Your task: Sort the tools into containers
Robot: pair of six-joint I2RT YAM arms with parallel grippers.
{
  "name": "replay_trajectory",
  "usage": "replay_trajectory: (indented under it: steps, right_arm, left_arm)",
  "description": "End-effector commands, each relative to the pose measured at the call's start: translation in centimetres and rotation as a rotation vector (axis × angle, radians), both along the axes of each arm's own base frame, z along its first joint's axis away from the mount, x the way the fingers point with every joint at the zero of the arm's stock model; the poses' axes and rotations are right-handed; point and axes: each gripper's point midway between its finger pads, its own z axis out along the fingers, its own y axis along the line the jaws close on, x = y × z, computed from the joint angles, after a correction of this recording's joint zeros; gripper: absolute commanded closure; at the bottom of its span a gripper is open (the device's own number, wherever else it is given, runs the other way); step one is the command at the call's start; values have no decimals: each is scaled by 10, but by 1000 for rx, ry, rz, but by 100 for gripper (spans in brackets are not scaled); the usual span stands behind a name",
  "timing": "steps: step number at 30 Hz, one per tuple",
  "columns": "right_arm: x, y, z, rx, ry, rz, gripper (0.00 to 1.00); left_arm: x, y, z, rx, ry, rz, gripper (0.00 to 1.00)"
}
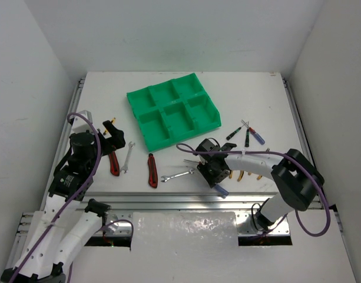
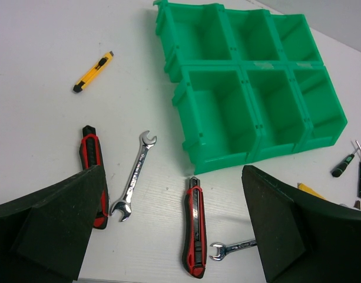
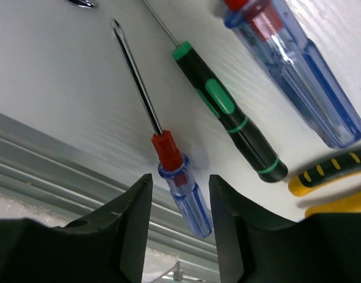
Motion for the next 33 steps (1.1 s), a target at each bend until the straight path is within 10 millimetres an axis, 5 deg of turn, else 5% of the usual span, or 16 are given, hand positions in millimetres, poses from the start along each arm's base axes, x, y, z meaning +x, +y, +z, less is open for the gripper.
replay_trajectory:
  steps: [1,5,8,13,17,22,29,33]
  right_arm:
    - [2,8,-6,11,-27,40,56]
    - [-4,9,-16,-6,0,61,63]
    - [-7,10,-18,-20,7,75,77]
    - [-4,25,12,25,-44,80,100]
    - [3,51,52,155,-96,85,100]
    - [46,102,104,311,-246,134,100]
    - [132,208,135,464,-397,254,100]
    - [181,243,142,460,-453,301,100]
  left_arm:
    - [4,-3,15,-1,-51,-19,0]
    - [2,-1,19,-1,-64,-10,0]
    - [0,0,21,-5,-77,-3,1]
    - [-1,1,22,-5,-83,0,0]
    - [0,0,22,-5,-80,-2,0]
    - [0,1,21,-3,-77,1,1]
    - [3,1,17,2,-59,4,0]
    - [5,-1,13,4,-44,-2,1]
